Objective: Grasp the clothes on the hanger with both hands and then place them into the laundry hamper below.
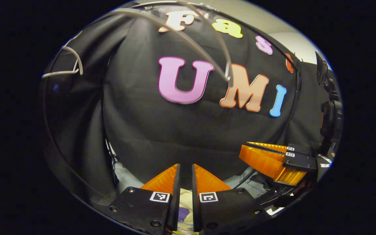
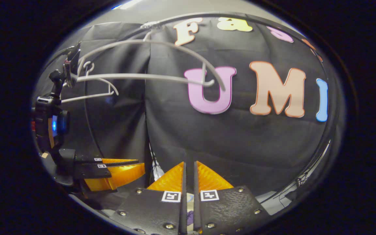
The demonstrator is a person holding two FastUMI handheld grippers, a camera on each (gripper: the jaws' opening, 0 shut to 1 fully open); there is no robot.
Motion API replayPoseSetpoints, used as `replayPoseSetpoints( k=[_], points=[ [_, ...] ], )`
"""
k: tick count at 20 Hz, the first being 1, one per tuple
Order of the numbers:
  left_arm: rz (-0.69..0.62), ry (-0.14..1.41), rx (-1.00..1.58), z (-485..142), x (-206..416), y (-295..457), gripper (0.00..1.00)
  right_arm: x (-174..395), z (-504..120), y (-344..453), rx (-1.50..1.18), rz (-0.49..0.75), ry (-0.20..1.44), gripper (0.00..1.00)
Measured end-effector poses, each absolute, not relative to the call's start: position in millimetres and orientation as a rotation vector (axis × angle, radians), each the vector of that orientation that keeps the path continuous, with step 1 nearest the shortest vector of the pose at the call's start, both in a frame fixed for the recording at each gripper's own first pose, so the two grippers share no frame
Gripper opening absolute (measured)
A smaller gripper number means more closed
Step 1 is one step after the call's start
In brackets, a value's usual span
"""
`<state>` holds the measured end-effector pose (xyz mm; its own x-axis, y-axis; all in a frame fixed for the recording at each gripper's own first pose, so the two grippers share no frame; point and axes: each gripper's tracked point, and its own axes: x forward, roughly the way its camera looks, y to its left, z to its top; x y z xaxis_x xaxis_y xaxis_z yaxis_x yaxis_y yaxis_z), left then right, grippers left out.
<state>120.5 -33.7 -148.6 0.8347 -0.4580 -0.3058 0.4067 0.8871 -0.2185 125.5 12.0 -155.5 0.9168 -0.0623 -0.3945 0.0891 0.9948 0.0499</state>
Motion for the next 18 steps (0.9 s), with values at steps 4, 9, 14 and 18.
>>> replayPoseSetpoints(
  k=[4, 9, 14, 18],
  points=[
    [-0.468, 0.219, -0.158, -87, 123, -33, 0.19, 125, -96, 7, 0.057, -0.096, 0.279, 0.08],
    [-0.482, 0.068, -0.159, -32, 97, -22, 0.18, 115, -43, -8, 0.056, -0.14, 0.171, 0.08],
    [-0.482, -0.044, -0.096, -2, 67, -1, 0.18, 99, -20, -24, 0.052, -0.189, 0.115, 0.07],
    [-0.499, -0.078, -0.075, 10, 58, -2, 0.1, 90, -5, -29, 0.048, -0.212, 0.082, 0.07]
  ],
)
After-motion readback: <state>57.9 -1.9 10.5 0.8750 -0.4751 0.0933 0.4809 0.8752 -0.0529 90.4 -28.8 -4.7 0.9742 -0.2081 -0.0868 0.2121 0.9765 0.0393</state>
